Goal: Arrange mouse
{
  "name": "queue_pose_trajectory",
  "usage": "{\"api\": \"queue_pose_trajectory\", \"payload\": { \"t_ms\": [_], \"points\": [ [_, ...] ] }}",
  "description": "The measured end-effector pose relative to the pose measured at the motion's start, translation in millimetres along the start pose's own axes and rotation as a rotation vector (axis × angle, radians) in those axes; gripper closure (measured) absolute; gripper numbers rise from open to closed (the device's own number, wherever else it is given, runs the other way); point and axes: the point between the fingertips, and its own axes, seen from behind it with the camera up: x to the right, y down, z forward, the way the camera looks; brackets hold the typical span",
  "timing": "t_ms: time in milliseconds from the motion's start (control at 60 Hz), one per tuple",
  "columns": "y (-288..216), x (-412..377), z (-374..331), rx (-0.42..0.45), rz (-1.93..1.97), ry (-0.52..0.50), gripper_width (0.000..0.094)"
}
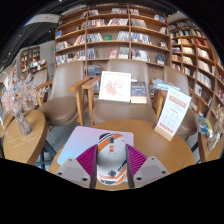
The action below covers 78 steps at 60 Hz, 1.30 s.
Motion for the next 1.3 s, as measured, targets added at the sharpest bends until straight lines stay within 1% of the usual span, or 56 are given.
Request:
{"api": "queue_pose_trajectory", "payload": {
  "t_ms": [117,233,400,467,550,567,617,667,717,783,867,983,1083,1150,1300],
  "points": [
    [4,-24,49,-0.046,0.001,-0.045,0.0508],
    [19,-33,78,-0.070,0.002,-0.051,0.0497],
    [44,-37,97,-0.112,0.018,-0.048,0.0490],
    [46,-38,100,-0.101,0.039,-0.043,0.0464],
    [46,-39,99,-0.095,0.016,-0.046,0.0396],
    [46,-39,99,-0.094,0.013,-0.048,0.0361],
    [44,-39,92,-0.090,0.015,-0.045,0.0203],
    [38,-38,79,-0.073,0.008,-0.051,0.0066],
    [30,-38,57,-0.037,-0.007,-0.058,0.0095],
    [25,-29,21,0.002,-0.033,-0.037,0.0079],
    [23,-20,-31,0.046,-0.030,-0.018,0.0082],
    [40,-4,-101,0.050,0.005,0.006,0.0082],
    [65,10,-152,0.045,0.034,0.016,0.0082],
    [81,17,-178,0.044,0.039,0.014,0.0082],
    [107,44,-222,0.064,0.047,0.069,0.0079]
  ]
}}
